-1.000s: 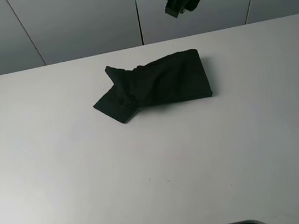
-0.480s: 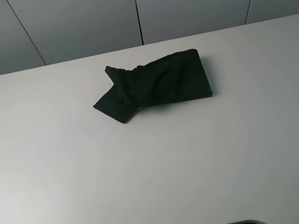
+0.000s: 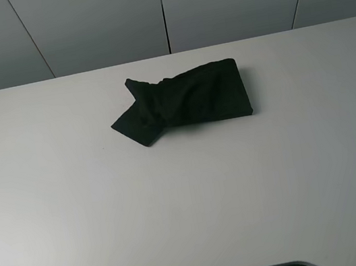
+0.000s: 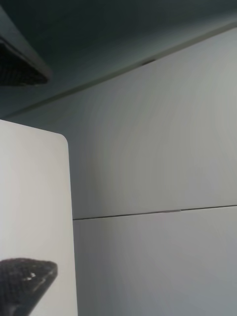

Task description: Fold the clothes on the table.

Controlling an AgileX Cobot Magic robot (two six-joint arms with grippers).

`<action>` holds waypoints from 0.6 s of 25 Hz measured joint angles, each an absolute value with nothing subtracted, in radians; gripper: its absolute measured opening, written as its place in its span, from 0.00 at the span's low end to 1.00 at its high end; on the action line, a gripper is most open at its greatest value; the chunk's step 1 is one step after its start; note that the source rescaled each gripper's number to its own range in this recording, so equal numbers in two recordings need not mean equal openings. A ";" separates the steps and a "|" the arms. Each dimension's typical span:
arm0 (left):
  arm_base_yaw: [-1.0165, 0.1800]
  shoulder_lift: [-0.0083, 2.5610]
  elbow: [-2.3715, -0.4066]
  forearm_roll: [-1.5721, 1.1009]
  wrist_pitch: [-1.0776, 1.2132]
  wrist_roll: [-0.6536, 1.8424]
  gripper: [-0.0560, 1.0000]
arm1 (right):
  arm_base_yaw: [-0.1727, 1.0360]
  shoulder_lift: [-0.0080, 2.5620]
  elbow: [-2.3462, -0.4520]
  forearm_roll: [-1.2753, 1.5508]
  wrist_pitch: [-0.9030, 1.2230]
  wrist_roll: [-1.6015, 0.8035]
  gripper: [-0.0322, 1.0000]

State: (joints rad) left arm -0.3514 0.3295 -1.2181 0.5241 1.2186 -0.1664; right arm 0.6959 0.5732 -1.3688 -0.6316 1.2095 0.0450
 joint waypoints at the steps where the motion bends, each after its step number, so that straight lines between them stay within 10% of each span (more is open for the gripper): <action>1: -0.351 0.300 -1.193 0.524 1.219 -0.162 0.92 | 0.696 0.545 -1.369 -0.624 1.212 0.019 0.97; 15: -0.351 0.003 -0.924 0.484 1.232 -0.149 0.92 | 0.696 0.165 -1.135 -0.585 1.220 -0.121 0.97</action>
